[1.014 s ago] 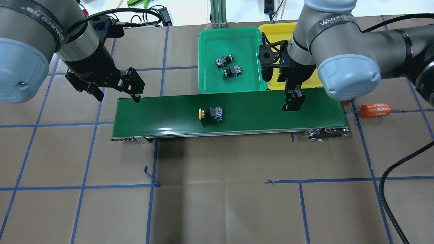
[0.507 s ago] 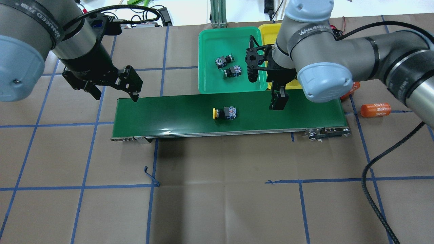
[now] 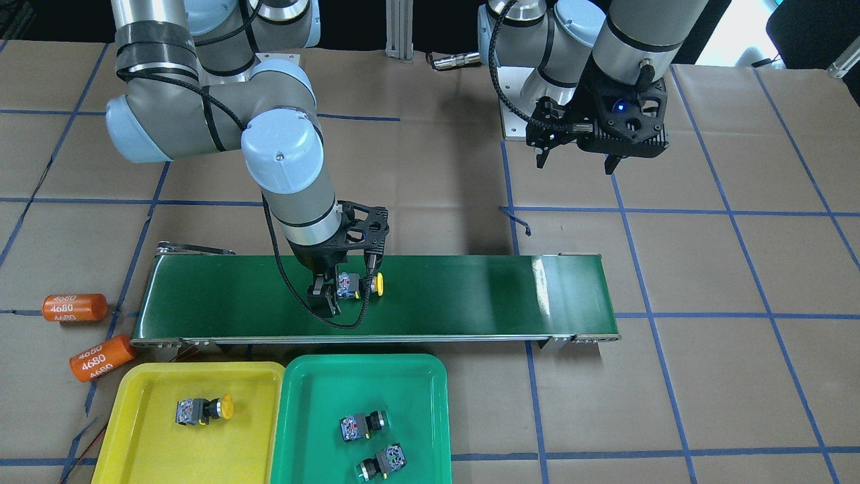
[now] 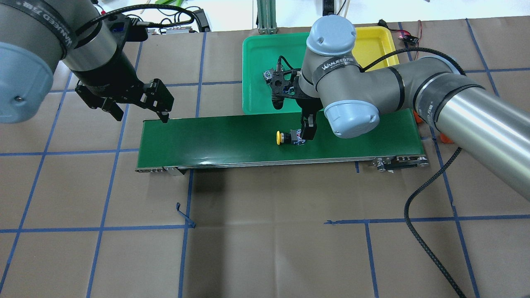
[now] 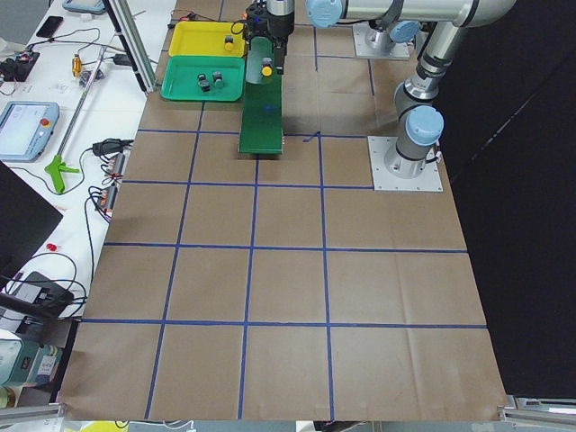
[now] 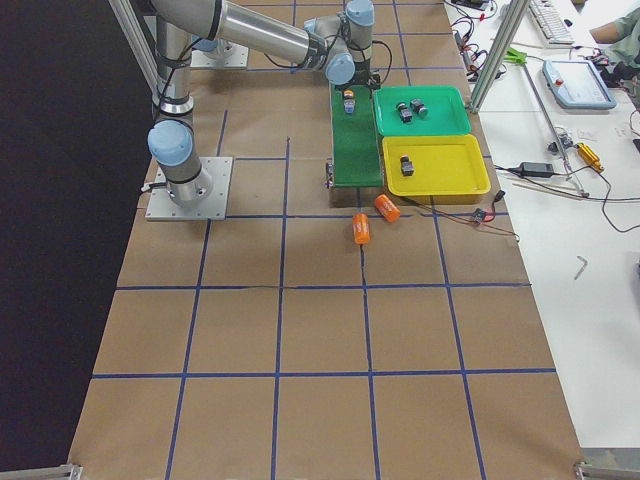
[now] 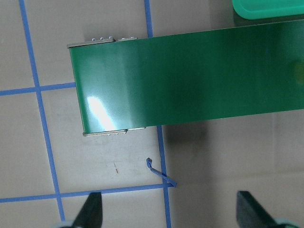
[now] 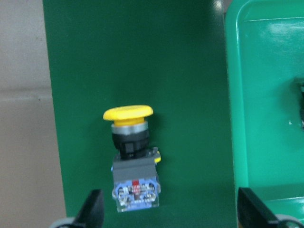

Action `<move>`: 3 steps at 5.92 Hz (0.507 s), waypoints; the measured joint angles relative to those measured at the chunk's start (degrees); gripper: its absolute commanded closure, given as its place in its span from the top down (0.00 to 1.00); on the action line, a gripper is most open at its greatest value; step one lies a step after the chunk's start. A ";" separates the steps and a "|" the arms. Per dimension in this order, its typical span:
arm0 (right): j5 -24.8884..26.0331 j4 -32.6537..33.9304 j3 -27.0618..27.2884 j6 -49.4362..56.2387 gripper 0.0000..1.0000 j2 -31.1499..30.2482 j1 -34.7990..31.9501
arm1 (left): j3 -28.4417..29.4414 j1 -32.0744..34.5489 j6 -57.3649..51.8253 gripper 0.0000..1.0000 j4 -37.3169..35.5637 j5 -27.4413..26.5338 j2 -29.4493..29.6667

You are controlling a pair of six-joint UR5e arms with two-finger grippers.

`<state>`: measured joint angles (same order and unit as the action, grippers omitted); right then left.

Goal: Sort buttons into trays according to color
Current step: 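Lower the right gripper onto the yellow button on the belt and grasp it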

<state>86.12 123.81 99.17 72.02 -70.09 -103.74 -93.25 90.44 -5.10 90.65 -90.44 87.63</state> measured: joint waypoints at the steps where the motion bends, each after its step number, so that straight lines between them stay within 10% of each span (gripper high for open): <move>1: 0.24 0.39 0.13 -0.49 1.00 0.91 -0.21 | 0.00 0.00 -0.03 0.99 0.03 -0.03 0.00; 3: 0.86 0.56 1.90 1.68 0.77 1.06 0.84 | -0.04 -0.11 -0.08 0.99 -0.02 -0.08 0.00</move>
<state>86.98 124.37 101.08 73.70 -69.03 -102.90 -93.28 90.34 -5.18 90.64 -90.52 87.63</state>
